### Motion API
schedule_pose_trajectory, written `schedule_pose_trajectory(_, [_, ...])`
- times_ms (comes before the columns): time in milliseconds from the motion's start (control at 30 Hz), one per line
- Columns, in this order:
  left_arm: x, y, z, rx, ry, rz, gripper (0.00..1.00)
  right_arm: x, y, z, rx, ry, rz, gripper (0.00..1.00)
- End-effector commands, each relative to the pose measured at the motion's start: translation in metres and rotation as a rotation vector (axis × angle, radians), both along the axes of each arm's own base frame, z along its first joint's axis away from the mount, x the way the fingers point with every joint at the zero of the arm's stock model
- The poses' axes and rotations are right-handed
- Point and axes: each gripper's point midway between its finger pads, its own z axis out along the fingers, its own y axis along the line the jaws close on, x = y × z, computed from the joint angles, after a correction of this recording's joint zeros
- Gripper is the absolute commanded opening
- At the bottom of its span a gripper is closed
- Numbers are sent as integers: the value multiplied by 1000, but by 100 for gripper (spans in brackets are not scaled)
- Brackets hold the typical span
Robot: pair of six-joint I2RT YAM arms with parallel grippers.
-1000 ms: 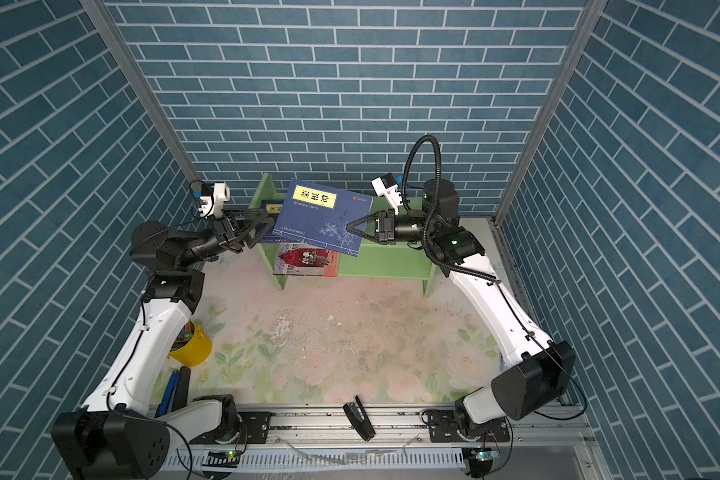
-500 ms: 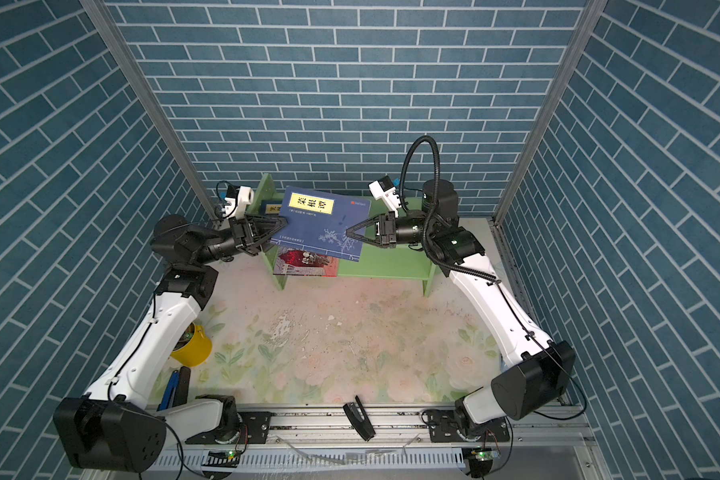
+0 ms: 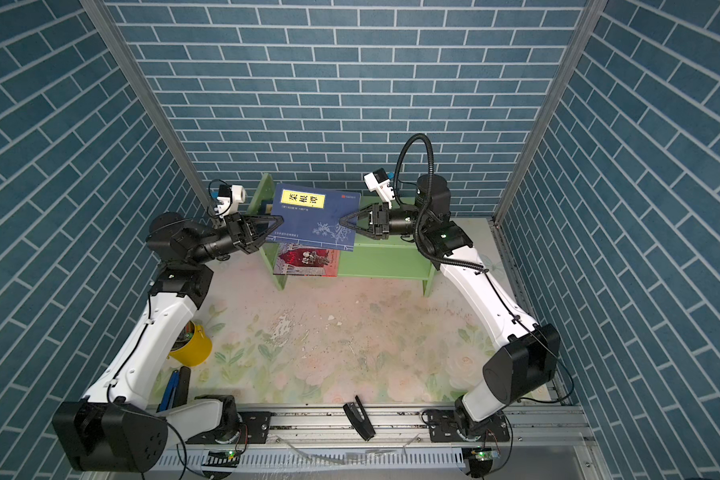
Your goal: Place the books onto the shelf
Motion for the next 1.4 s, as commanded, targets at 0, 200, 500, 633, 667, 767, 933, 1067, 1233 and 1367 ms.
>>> schedule_pose_trajectory(0, [2,16,19,-8,-87,97,0,-4,1,17,66,-40,-5,43])
schedule_pose_trajectory(200, [5,16,17,-45,-66,82,0,-4,19,6,57,1,10,42])
schedule_pose_trajectory(500, [9,20,6,-33,-39,86,0,0,34,0,53,16,2,19])
schedule_pose_trajectory(633, [12,28,-3,-20,-18,115,4,6,36,-2,45,31,-14,0])
schedule_pose_trajectory(667, [12,31,-6,-11,-16,126,16,8,37,-3,39,33,-19,0])
schedule_pose_trajectory(767, [9,48,-5,31,-92,175,44,15,38,-7,12,38,-34,0])
schedule_pose_trajectory(933, [7,78,-10,149,-110,233,61,30,43,-14,-26,67,-61,0])
schedule_pose_trajectory(1067, [-2,78,2,172,-168,206,62,43,51,-23,-61,115,-73,0])
schedule_pose_trajectory(1233, [3,81,9,165,-173,231,63,57,58,-39,-115,170,-96,0])
schedule_pose_trajectory(1367, [6,82,14,141,-189,242,63,62,67,-45,-132,192,-97,0])
